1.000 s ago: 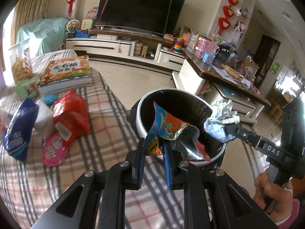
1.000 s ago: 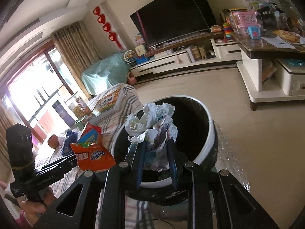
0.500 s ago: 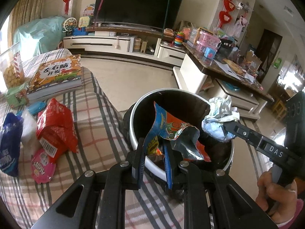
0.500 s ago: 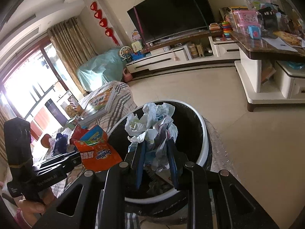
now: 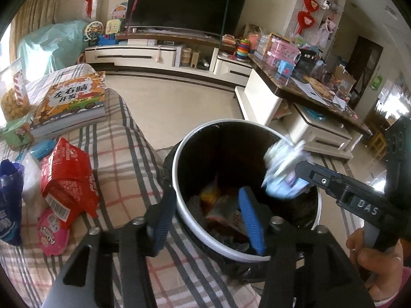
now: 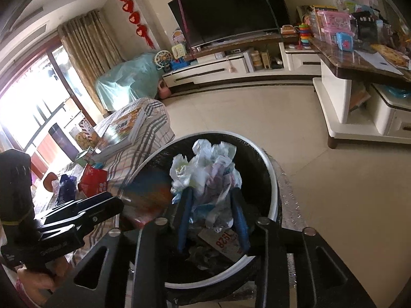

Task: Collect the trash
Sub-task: 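Open both tools to drop the snack wrapper and white plastic into the bin, then move both open tools back toward the blue bag and red packet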

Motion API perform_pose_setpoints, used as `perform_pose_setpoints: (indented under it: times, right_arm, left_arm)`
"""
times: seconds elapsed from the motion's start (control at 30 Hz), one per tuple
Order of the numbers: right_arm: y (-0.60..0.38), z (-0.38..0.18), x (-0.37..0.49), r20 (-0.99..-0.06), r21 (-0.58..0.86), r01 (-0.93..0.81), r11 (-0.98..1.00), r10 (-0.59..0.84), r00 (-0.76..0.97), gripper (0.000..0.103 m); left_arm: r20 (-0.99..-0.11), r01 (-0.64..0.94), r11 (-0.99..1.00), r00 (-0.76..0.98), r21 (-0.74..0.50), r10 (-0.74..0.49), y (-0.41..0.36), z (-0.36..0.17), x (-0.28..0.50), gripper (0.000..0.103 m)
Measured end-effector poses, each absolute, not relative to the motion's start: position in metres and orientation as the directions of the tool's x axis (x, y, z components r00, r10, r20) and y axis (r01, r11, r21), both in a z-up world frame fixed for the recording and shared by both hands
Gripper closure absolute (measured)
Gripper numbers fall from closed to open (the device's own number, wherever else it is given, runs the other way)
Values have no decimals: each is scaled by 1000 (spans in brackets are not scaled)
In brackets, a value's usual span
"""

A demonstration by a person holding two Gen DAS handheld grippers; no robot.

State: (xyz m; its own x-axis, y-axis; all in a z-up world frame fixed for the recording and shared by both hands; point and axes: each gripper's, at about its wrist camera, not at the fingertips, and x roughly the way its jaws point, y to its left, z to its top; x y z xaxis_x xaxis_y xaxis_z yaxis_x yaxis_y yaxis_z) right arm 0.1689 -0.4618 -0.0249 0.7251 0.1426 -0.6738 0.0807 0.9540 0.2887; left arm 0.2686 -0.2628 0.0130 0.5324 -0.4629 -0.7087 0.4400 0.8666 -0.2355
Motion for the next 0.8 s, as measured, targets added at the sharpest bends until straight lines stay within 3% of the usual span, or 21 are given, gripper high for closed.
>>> perform_pose_setpoints:
  times: [0.2,0.37,0.8]
  right_arm:
    - [-459,-21,160,-656,309,82,948,149,740,44]
    - [-446,-23,148,-638,331,74,941,165,753,10]
    - [-391,-23,133,-625,364,-3,931,247,741,9]
  left_arm:
    - [-706,417,871,533,-259,-466,-246,8,258,50]
    - [-703,375,885,550,-276,-452,-219,2,239,44]
    - [-702,251,918,592,-307,-397,-142,-2,188,41]
